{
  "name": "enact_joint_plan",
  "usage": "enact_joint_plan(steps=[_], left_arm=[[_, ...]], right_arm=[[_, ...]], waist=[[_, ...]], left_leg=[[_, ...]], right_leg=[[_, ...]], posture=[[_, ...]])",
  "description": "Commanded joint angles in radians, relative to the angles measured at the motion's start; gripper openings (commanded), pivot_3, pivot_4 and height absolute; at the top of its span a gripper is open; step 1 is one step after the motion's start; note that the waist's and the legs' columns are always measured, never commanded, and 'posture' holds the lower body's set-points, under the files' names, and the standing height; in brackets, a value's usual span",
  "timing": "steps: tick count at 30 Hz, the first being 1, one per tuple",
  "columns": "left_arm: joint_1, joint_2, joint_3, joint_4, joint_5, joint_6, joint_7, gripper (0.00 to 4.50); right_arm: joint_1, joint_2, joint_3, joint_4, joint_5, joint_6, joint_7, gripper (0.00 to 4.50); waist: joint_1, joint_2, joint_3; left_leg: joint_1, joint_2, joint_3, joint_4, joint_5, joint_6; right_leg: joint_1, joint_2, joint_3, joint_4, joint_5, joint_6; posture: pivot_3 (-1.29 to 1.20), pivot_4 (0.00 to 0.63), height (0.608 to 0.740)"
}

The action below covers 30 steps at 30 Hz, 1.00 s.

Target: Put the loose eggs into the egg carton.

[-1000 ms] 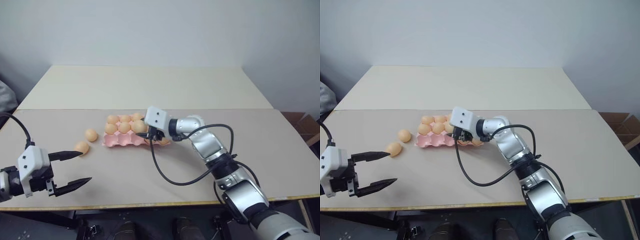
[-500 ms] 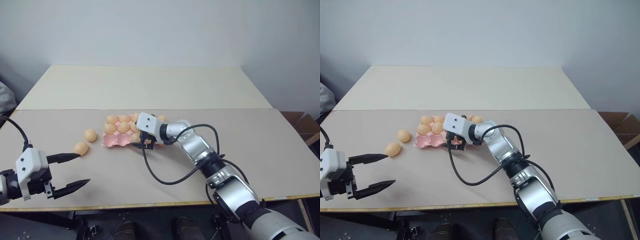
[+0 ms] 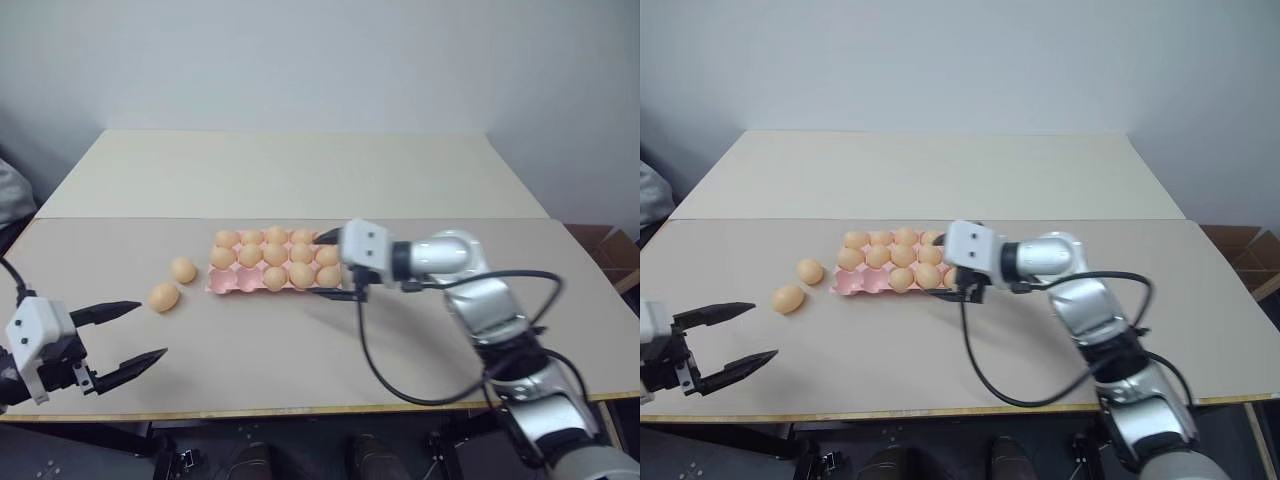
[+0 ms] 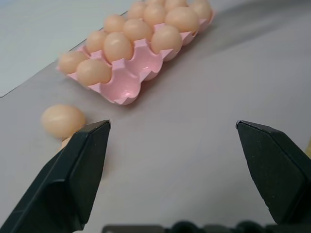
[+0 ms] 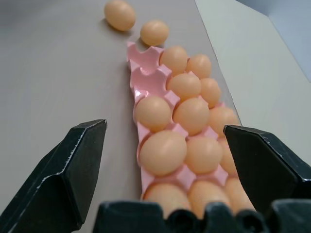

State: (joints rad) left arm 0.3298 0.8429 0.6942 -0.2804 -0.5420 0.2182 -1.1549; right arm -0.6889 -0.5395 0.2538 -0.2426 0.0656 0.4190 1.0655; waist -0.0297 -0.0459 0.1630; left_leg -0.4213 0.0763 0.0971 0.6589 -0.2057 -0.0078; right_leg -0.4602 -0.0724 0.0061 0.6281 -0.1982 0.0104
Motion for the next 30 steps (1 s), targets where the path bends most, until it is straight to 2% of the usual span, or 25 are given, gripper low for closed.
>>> enact_joint_plan(steps=[1,5,12,21,30], left_arm=[[0.0,-0.018,0.053,0.023,0.015,-0.022,0.054,4.5],[0.04,-0.026,0.078,0.025,0.002,-0.025,0.033,4.5],[0.042,-0.03,0.078,0.049,0.017,-0.042,0.05,4.5],[-0.195,-0.039,-0.11,0.209,0.152,0.008,0.298,4.5],[-0.44,-0.058,-0.322,0.438,0.208,-0.03,0.277,4.5]], right_arm=[[0.049,-0.079,-0.065,-0.119,0.064,0.068,0.031,4.48],[0.176,-0.211,-0.137,-0.253,0.152,0.116,0.087,4.48],[0.232,-0.274,-0.19,-0.324,0.232,0.184,0.047,4.48],[0.246,-0.289,-0.183,-0.348,0.247,0.215,-0.029,4.48],[0.245,-0.295,-0.18,-0.375,0.254,0.25,-0.076,4.48]], waist=[[0.0,0.0,0.0],[0.004,0.0,0.0],[0.01,0.0,0.0],[0.021,0.0,0.0],[0.019,-0.001,-0.001]], left_leg=[[0.0,0.0,0.0,0.0,0.0,0.0],[0.001,0.001,0.0,0.0,-0.001,-0.001],[0.002,0.0,0.0,0.0,-0.001,-0.002],[0.001,-0.001,-0.001,0.0,-0.001,-0.002],[0.0,-0.001,-0.001,0.0,0.001,0.001]], right_leg=[[0.0,0.0,0.0,0.0,0.0,0.0],[0.0,0.001,0.0,0.001,-0.001,-0.001],[0.0,0.0,0.001,0.0,-0.001,-0.001],[0.001,-0.001,0.0,-0.001,-0.001,0.0],[0.001,-0.001,0.0,-0.001,0.0,0.0]], posture=[[0.0,0.15,0.74],[0.0,0.15,0.74],[0.0,0.15,0.74],[0.0,0.15,0.74],[0.0,0.15,0.74]])
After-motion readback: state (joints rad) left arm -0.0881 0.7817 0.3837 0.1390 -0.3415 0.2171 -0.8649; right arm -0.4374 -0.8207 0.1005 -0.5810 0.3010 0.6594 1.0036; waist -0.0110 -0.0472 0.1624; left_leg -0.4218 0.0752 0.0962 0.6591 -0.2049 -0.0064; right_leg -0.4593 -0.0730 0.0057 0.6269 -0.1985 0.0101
